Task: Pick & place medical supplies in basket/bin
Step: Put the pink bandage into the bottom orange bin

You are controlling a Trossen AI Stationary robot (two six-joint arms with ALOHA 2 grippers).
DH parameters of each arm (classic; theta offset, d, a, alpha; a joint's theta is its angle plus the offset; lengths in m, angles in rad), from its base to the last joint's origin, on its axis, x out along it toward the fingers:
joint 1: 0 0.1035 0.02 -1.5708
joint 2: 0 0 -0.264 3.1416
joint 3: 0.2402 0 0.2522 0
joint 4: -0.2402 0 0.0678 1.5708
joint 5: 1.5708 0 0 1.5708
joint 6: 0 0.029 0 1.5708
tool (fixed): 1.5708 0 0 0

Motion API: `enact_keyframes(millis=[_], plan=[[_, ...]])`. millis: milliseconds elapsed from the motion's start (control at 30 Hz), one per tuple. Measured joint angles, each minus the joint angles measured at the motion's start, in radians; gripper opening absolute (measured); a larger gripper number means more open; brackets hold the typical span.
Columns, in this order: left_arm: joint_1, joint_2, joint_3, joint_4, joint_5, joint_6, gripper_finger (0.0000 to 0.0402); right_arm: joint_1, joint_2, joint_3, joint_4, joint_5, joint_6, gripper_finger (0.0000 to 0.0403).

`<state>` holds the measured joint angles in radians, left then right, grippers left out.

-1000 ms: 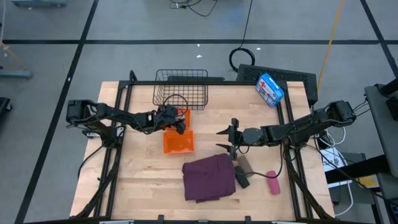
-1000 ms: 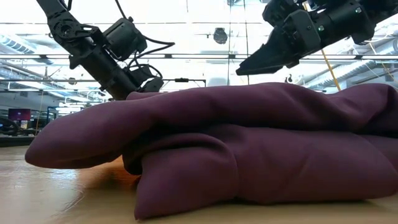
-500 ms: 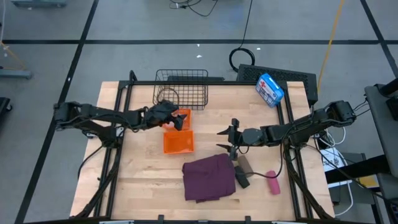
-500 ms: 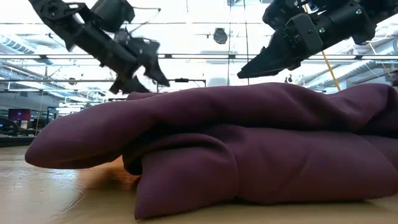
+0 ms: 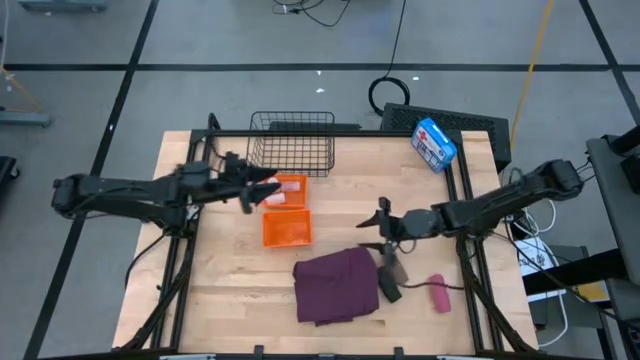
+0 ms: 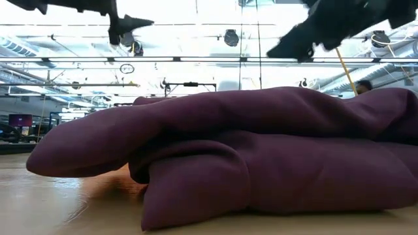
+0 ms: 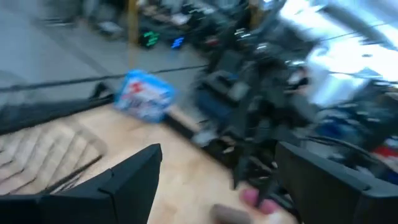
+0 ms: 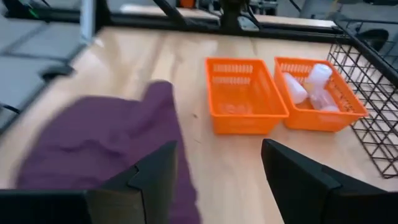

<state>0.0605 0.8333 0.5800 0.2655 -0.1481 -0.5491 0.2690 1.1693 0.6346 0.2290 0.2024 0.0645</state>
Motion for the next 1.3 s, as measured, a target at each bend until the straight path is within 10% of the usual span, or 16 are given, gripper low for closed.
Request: enact_keyframes(millis=[467, 1300], plan=[[-0.028, -0.101, 0.000, 0.007, 0.000, 0.064, 0.0324, 0.185, -0.282, 0.000, -0.075, 0.002, 0.110, 0.0210], [-0.028, -0.101, 0.000, 0.006, -0.002, 0.073, 0.0324, 0.198, -0.294, 0.000, -0.093, 0.003, 0.032, 0.0210]])
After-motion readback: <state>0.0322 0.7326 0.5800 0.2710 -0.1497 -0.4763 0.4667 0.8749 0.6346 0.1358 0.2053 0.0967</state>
